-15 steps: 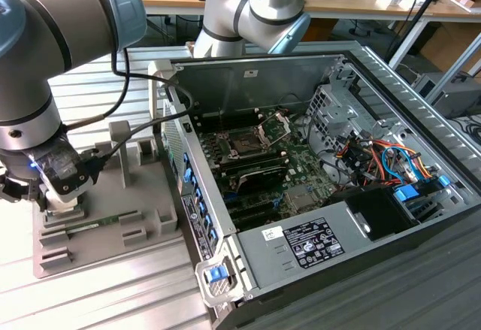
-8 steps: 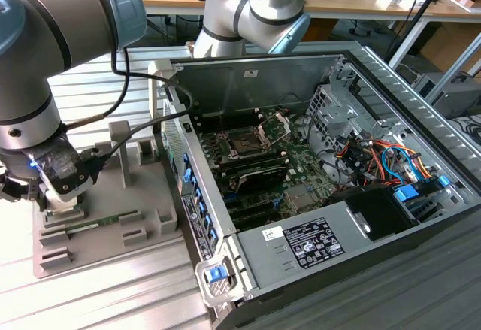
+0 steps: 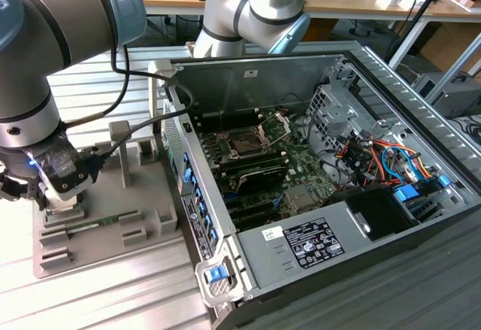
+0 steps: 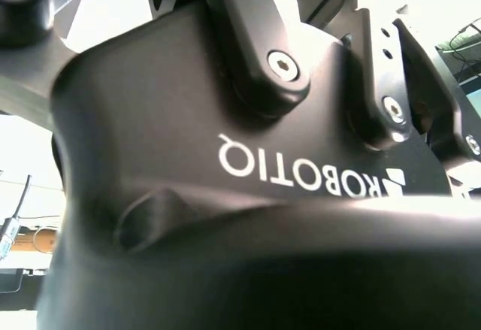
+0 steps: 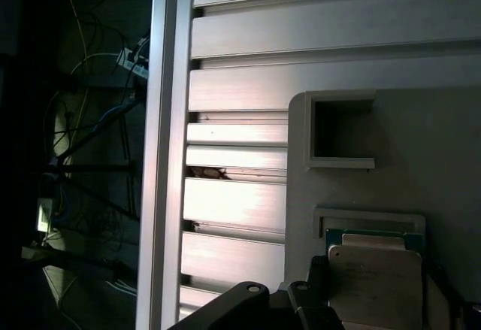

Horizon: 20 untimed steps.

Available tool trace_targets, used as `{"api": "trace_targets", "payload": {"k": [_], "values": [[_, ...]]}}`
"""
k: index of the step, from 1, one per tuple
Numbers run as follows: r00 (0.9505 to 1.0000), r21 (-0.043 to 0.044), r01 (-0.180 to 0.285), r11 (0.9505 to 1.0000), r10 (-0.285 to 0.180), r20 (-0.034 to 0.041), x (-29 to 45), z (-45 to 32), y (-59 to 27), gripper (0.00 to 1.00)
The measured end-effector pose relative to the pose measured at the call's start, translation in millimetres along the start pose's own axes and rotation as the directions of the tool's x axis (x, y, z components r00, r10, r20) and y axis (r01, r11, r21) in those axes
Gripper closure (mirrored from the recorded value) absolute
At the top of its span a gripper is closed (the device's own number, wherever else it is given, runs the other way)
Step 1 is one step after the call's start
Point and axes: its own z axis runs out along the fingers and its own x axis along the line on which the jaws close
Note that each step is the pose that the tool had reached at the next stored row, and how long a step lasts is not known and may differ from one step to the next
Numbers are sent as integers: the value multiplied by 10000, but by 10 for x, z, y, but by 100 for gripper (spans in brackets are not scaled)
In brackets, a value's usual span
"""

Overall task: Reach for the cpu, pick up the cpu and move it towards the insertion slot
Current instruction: 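Pick up the cpu and move it towards the insertion slot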

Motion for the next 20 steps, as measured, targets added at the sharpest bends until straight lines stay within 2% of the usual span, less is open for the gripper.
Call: {"api": "trace_targets", "payload": {"k": [20], "values": [[10000,0,0,10000,0,0,0,-44,2,45]]}}
